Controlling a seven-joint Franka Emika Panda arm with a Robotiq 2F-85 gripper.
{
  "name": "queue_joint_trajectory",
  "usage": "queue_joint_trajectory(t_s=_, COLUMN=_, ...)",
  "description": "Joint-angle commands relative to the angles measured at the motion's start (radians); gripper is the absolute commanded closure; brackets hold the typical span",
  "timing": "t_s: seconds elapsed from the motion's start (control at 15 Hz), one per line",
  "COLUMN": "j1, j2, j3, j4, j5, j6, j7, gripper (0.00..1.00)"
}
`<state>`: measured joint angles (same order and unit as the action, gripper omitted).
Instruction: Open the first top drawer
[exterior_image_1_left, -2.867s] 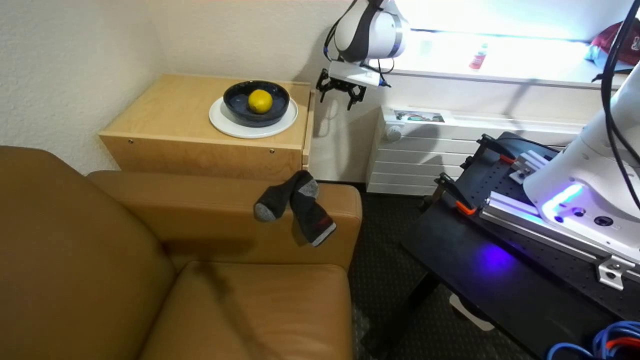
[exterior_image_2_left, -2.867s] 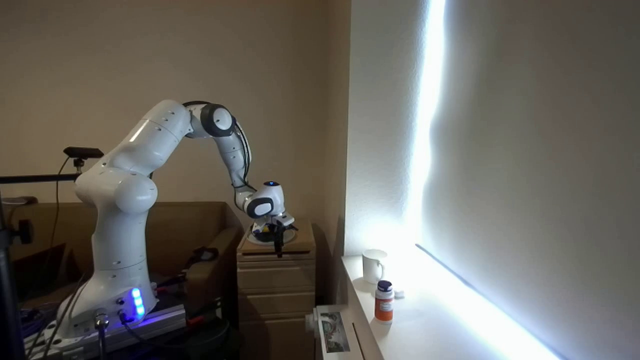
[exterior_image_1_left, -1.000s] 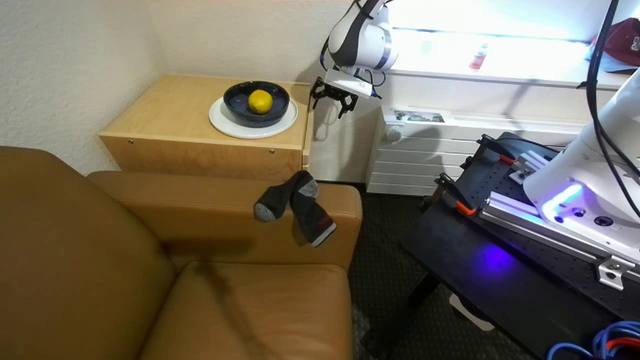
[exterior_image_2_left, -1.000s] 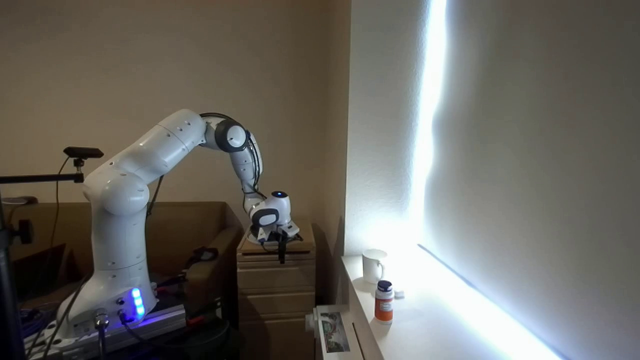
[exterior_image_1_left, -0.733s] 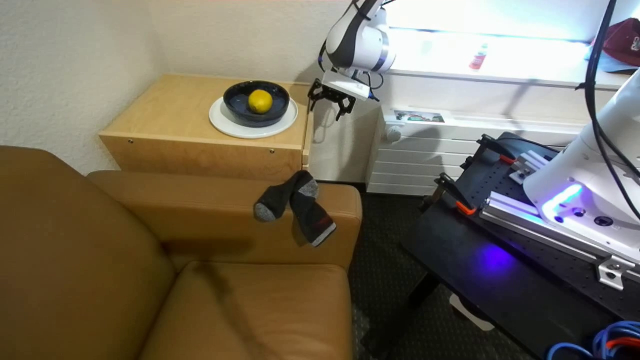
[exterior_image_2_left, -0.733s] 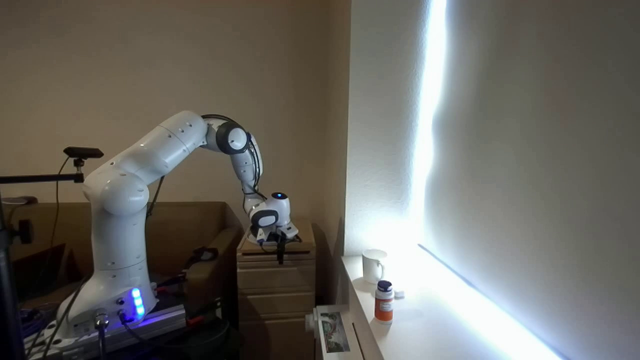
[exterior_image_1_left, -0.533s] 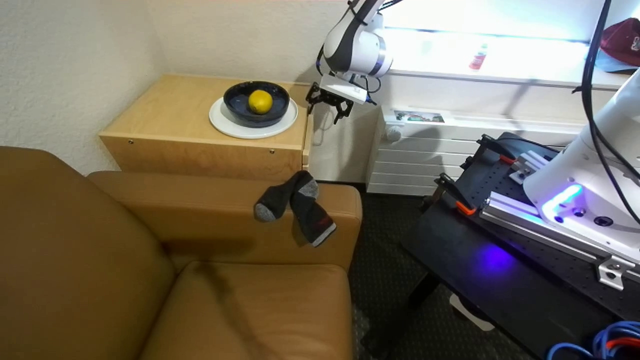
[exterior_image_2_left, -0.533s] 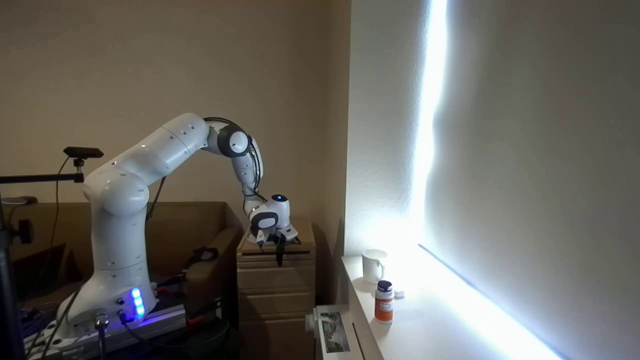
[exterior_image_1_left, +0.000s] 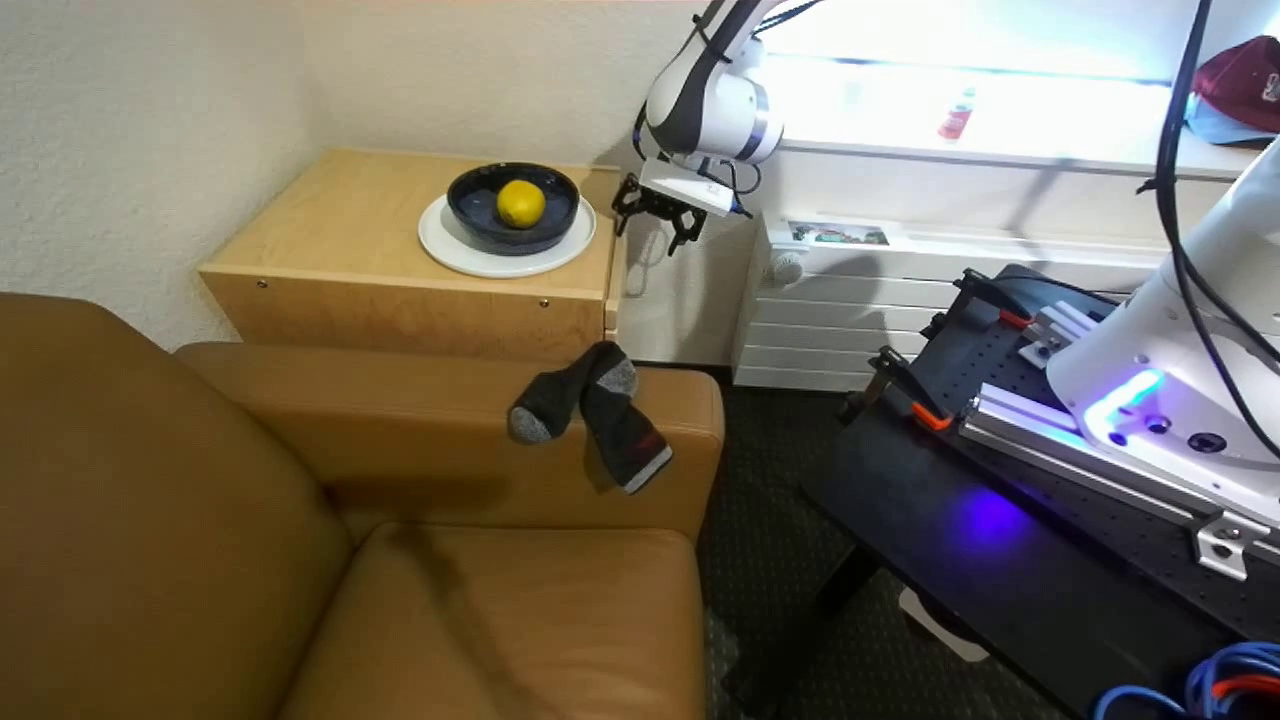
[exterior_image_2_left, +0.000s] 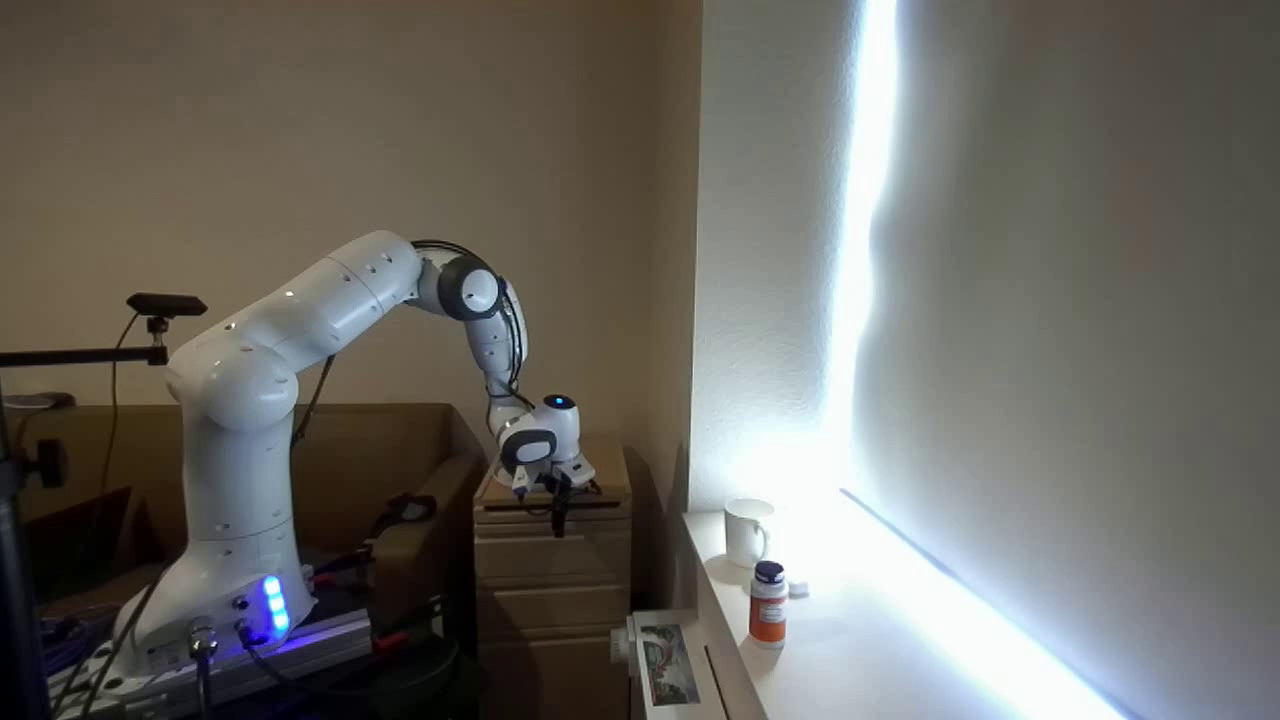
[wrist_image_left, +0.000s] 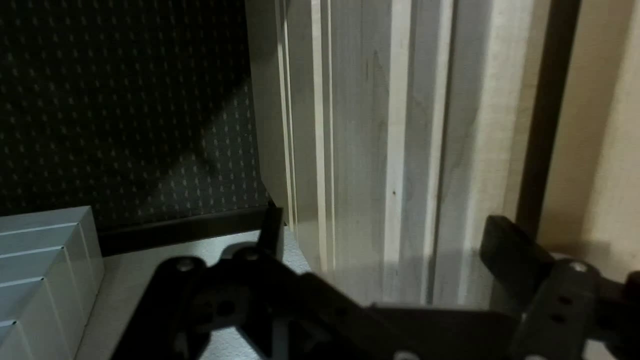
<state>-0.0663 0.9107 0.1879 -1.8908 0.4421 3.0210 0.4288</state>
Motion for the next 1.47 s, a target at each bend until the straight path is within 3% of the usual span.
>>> queue_joint_trajectory(t_s=0.0, j1=-0.034, j2=0.020, j3=0.043, j4=0.003, j5=0.030, j6=0.063, j7=-0.044, gripper=0.00)
queue_joint_trajectory(t_s=0.27, j1=-0.060, j2=0.053, j3=0.083, j4=0.008, j5=0.018, j6=0.155, j7=-0.049, gripper=0.00)
queue_joint_trajectory(t_s=0.4, j1=-0.030, j2=0.027, j3=0.046, j4=-0.004, j5=0.014, j6=0.117, j7=-0.023, gripper=0.00)
queue_joint_trajectory(t_s=0.6, j1=-0.032, j2=0.030, j3=0.046, j4=-0.004, j5=0.014, j6=0.117, j7=-0.023, gripper=0.00)
queue_joint_trajectory(t_s=1.13, j1=-0.121, j2=0.005, j3=0.109, j4=-0.048, j5=0.005, j6=0.077, j7=-0.067, gripper=0.00)
queue_joint_trajectory(t_s=1.4, j1=-0.084, j2=-0.054, j3=0.007, j4=-0.116, j5=0.025, j6=-0.046, j7=-0.017, gripper=0.00)
